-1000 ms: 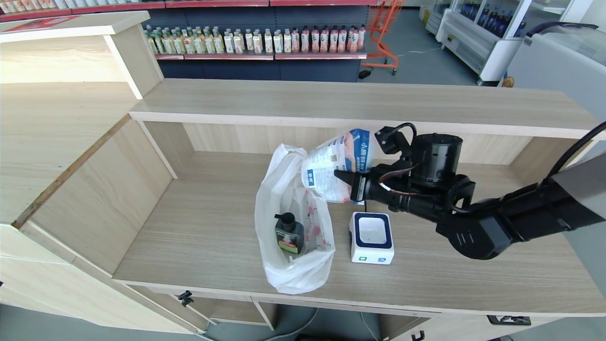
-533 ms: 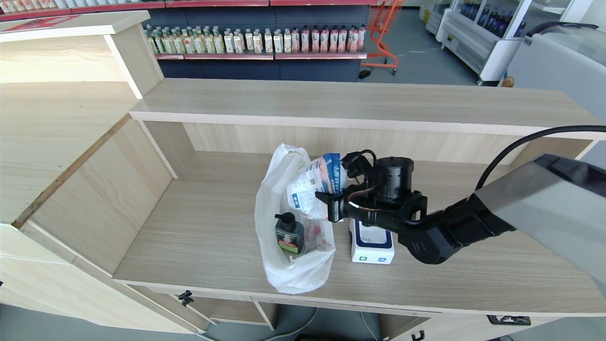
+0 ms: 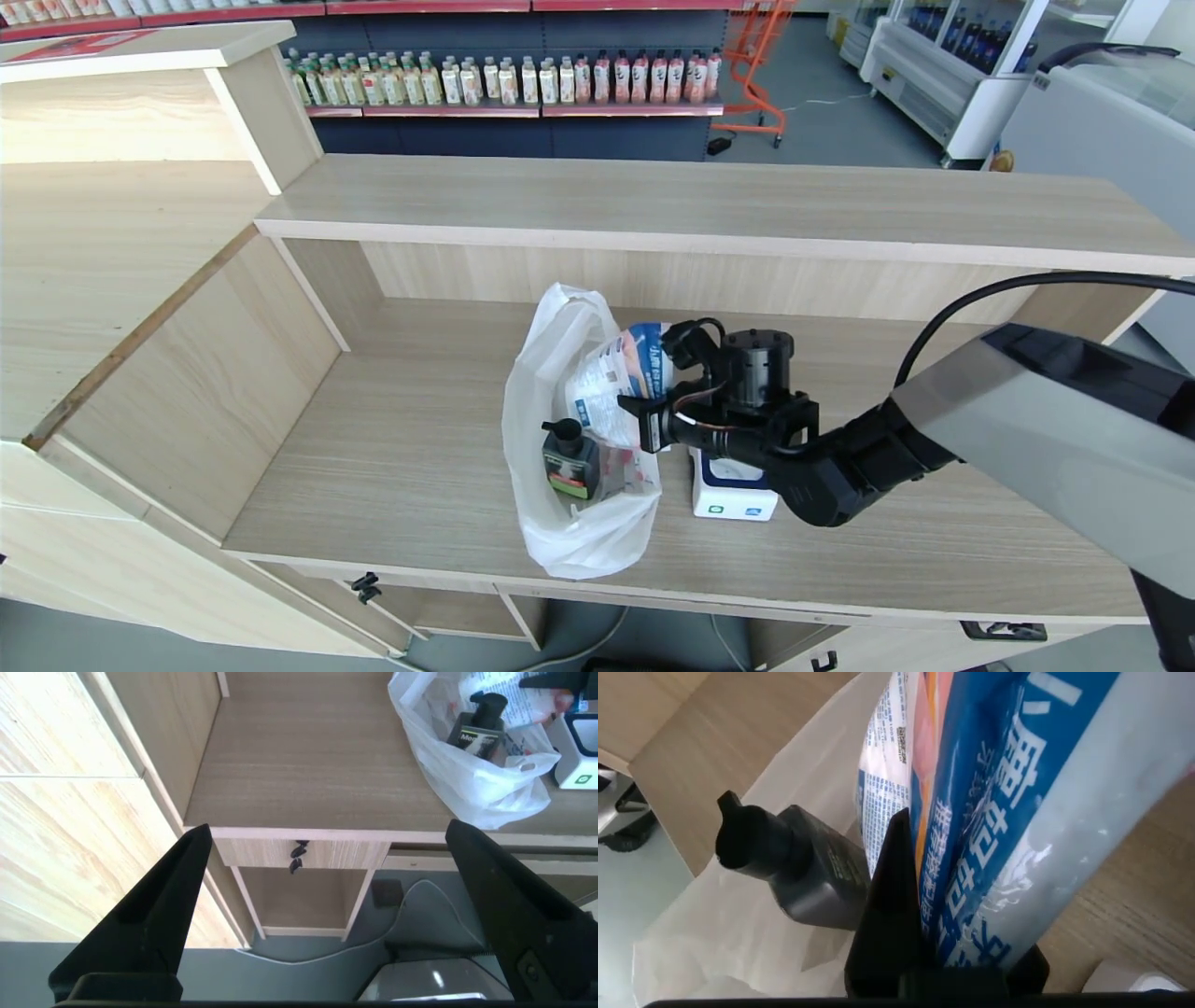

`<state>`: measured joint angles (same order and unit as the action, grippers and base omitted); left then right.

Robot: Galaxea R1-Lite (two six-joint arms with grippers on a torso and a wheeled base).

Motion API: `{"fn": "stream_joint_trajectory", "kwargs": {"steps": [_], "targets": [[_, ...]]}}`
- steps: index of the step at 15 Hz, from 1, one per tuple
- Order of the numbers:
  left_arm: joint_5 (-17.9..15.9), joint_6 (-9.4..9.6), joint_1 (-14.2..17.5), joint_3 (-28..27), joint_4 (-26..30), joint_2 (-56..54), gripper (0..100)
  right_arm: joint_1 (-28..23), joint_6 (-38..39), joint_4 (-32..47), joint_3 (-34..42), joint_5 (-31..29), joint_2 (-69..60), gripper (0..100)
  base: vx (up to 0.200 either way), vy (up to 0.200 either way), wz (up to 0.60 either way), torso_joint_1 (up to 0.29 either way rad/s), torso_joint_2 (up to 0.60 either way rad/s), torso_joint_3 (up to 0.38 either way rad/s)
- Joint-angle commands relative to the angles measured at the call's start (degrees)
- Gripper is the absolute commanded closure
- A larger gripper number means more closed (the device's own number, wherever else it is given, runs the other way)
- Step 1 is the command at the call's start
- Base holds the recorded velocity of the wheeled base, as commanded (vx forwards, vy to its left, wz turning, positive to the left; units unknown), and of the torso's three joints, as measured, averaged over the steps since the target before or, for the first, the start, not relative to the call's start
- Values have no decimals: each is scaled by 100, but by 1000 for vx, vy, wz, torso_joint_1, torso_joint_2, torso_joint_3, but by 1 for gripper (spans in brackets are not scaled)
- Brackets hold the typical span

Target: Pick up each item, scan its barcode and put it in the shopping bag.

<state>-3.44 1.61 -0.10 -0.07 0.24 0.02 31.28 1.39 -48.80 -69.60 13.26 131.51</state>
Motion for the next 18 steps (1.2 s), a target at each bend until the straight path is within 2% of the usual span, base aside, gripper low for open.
{"fn": "stream_joint_trajectory", "kwargs": {"steps": [1,2,5,8,9,10,12,13,14,15,16,17,18], "targets": [[1,-3,1,7,2,6,0,1,-16,2,-10,1,50,100,0,0,0,0,0,0],[1,-3,1,-1,2,6,0,-8,-25,2,16,1,41,0,0,0,0,0,0,0],[1,-3,1,-1,2,6,0,-61,54,11,60,1,-249,0,0,0,0,0,0,0],[1,-3,1,-1,2,6,0,-210,722,20,1062,18,-1655,0,0,0,0,0,0,0],[1,-3,1,-1,2,6,0,-447,758,20,1906,27,-2692,0,0,0,0,0,0,0],[1,6,1,-1,2,-2,0,-614,758,37,2389,62,-3272,0,0,0,0,0,0,0],[1,-3,1,-1,2,6,0,-1238,617,143,4384,71,-5347,0,0,0,0,0,0,0],[1,-3,1,-1,2,-2,0,-1344,520,169,4780,36,-5733,0,0,0,0,0,0,0],[1,-3,1,-1,2,-2,0,-1493,169,213,5685,-113,-6621,0,0,0,0,0,0,0],[1,-3,1,-1,2,-2,0,-1652,133,222,6520,-632,-7377,0,0,0,0,0,0,0],[1,-3,1,-1,2,-2,0,-1722,107,301,6951,-1142,-7790,0,0,0,0,0,0,0],[1,-3,1,-1,2,6,0,-1827,116,644,6960,-1449,-8317,0,0,0,0,0,0,0],[1,-3,1,-1,2,6,0,-1924,116,1399,6960,-1511,-9003,0,0,0,0,0,0,0]]}}
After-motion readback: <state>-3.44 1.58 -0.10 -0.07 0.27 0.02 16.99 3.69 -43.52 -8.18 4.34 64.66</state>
